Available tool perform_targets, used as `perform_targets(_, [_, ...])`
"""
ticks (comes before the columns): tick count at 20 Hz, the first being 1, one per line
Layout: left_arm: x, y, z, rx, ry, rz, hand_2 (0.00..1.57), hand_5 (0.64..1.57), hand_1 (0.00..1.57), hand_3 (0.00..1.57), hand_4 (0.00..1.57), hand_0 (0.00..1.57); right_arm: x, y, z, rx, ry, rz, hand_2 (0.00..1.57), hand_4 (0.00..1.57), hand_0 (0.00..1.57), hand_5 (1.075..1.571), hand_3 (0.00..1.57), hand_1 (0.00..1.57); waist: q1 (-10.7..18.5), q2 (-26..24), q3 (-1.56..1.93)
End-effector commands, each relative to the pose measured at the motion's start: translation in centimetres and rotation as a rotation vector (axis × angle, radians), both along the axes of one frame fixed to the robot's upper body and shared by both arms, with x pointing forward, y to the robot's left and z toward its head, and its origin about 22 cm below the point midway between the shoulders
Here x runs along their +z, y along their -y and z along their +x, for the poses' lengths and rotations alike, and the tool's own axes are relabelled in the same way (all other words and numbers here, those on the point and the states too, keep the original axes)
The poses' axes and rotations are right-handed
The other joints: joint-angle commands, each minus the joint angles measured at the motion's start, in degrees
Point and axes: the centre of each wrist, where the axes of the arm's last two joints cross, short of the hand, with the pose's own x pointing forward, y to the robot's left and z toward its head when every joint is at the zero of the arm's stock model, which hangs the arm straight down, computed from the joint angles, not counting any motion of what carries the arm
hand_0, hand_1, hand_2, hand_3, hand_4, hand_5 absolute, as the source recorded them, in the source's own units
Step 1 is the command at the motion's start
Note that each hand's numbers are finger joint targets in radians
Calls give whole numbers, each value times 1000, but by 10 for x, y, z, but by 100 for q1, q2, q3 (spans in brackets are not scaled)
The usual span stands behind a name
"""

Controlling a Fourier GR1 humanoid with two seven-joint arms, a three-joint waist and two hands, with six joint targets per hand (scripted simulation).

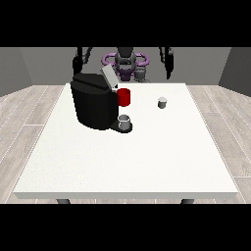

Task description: Insert the coffee pod into the coffee machine and close the lid

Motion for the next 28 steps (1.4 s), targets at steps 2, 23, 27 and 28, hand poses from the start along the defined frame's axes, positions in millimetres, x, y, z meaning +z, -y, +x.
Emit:
perform_targets(2, [0,-14,4,-12,27,4,0,1571,0,0,311,0,-6,-1,1,4,-10,-5,0,128,0,1571,0,0,6,-144,-95])
perform_targets(23, [16,-97,52,-14,-58,293,0,1571,0,0,0,0,25,-34,26,-30,203,87,0,228,0,1571,0,0,-669,476,-97])
perform_targets(27, [9,-93,69,-14,-70,269,0,1571,0,0,0,0,30,-33,41,-30,254,76,0,283,0,1571,0,0,-603,796,-96])
perform_targets(28, [4,-105,64,-35,-106,314,0,1571,0,0,0,0,22,-48,32,-52,222,81,0,283,0,1571,0,0,-530,621,-96])
